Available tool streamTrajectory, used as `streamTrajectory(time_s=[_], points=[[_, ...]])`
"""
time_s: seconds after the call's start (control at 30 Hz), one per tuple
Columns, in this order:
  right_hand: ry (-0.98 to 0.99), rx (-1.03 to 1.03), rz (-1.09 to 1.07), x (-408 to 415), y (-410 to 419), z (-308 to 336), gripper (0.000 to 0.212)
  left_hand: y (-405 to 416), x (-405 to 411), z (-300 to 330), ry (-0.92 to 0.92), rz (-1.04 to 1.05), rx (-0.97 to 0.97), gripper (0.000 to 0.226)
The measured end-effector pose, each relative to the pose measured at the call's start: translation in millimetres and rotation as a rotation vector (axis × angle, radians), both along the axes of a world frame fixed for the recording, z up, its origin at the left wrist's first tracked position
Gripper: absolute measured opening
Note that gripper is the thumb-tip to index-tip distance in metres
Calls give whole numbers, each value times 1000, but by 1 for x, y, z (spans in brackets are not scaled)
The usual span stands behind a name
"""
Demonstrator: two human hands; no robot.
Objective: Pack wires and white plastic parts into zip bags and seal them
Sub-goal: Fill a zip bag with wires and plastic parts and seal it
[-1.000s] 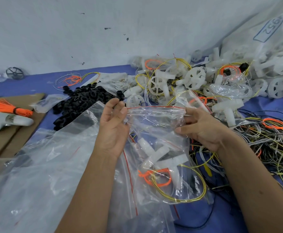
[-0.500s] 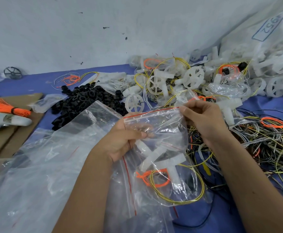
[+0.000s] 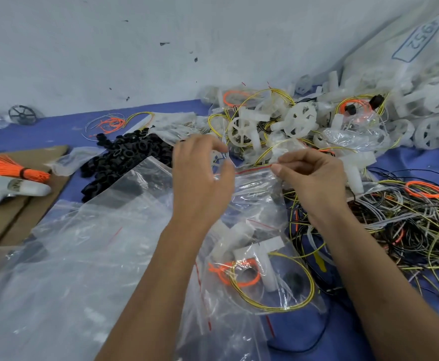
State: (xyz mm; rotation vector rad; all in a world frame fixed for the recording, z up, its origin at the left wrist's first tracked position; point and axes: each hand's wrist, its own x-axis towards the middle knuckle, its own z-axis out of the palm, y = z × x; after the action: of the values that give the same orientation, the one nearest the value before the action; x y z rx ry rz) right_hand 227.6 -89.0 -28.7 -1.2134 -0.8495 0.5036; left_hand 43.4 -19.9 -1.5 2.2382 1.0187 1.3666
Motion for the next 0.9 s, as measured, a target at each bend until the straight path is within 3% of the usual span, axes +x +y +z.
streamTrajectory(time_s=[0.07,0.13,0.43,0.63,0.9], points=[[-1,24,24,-2,0,1,17,3,16,9,315,-57,24,12],[16,42,50,-3,-1,2,17,5,30,13,474,-143,-76,15],[-53,-62,129,4,2,-8,6,18,38,-1,322,-239,-246,6],[-124,-103,136,4,4,-11,12,23,36,-6,219,-306,-296,6],[-261,-137,104,0,7,-15,16,25,34,-9,212,-368,-329,2]])
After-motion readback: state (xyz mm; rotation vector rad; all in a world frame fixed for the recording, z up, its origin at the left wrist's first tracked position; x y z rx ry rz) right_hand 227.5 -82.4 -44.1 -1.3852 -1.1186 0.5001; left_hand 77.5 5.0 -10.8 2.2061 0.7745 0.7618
